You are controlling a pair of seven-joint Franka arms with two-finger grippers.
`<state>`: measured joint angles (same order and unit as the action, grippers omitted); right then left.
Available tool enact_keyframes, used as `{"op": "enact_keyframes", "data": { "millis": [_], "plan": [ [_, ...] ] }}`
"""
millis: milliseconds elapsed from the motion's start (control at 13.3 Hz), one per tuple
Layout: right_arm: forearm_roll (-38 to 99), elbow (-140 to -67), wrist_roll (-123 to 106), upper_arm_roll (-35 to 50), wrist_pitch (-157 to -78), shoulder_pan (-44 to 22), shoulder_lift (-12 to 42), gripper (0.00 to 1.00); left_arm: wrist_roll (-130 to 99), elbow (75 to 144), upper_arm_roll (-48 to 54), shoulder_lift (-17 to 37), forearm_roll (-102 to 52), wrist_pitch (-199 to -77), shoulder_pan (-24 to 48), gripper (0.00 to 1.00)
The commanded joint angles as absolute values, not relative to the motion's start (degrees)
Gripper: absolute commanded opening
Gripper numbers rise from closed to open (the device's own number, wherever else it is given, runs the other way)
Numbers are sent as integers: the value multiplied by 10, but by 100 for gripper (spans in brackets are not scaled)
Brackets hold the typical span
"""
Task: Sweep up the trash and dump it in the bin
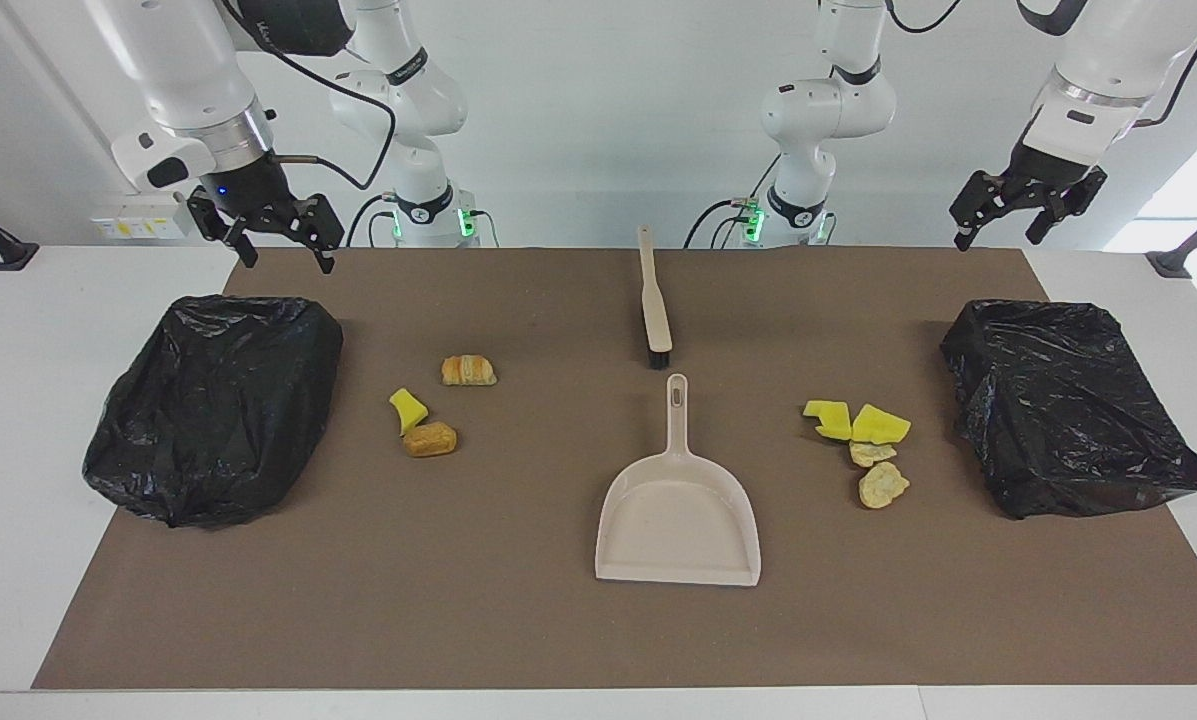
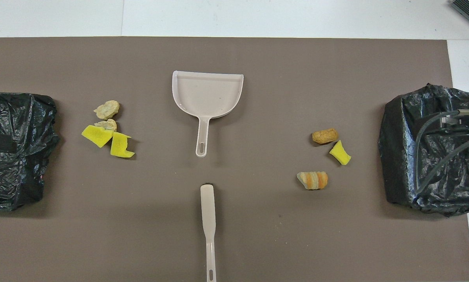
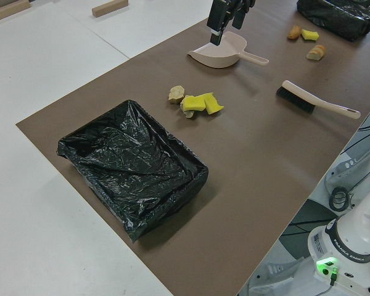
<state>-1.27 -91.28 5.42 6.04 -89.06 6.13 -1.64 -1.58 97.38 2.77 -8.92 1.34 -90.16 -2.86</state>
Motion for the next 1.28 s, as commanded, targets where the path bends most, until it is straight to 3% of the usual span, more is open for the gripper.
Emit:
{"op": "enact_keyframes", "data": {
  "millis": [0, 676, 1202],
  "plan": [
    [-5, -918, 42, 61, -876, 63, -26, 100, -4, 967, 29, -87, 5, -888, -38, 100],
    [-4, -939, 43, 62, -885, 62, -38, 100, -4, 969, 29, -87, 4, -896, -39, 100],
    [7, -945, 45, 62, -892, 38, -18, 100, -14, 983, 29, -91, 4, -896, -34, 100]
  ]
}}
